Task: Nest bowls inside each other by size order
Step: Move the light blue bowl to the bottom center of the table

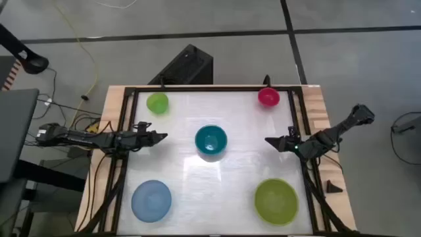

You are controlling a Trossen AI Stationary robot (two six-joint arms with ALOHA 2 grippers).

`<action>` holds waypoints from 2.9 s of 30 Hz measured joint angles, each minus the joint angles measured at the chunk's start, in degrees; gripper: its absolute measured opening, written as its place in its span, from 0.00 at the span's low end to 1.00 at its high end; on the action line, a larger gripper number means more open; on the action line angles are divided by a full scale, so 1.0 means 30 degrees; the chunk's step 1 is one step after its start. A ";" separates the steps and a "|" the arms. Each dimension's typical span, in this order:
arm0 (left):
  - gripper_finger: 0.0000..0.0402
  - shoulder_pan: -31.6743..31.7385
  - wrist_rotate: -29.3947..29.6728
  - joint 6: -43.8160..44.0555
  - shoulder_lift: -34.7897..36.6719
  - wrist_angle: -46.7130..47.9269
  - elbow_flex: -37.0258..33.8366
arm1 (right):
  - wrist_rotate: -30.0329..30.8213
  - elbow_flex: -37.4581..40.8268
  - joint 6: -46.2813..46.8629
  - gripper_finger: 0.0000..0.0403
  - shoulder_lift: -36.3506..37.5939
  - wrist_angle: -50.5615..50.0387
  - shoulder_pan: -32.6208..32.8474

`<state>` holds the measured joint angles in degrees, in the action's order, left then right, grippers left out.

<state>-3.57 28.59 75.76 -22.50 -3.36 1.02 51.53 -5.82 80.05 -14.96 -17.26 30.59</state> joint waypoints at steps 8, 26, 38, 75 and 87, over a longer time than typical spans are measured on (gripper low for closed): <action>0.00 -0.0001 0.0016 -0.0948 -0.0001 -0.0770 -0.0051 | 0.0000 0.0002 0.0748 0.45 0.0000 0.0200 0.0000; 0.00 0.0007 -0.0740 -1.1017 -0.0001 -1.3337 0.1117 | -0.1352 0.0015 -1.1659 0.45 0.0000 1.3317 -0.1059; 0.08 0.0007 -0.4057 -1.3997 -0.0186 -0.7368 0.6367 | -0.4926 -0.0680 -1.4912 0.45 -0.0007 1.7630 -0.3210; 0.21 -0.1245 -0.2393 -1.4391 -0.3671 -0.2842 0.8947 | -2.4397 -1.6367 -1.4366 0.45 -2.1273 1.5887 -0.7743; 0.21 -0.1401 -1.1436 -0.9868 -0.3059 0.3673 0.8947 | -2.9263 -2.1512 -1.1487 0.45 -2.9491 1.8831 -0.6672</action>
<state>-7.77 -5.72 46.16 -31.68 7.66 27.86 -36.26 -70.36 45.59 -103.44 39.24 10.57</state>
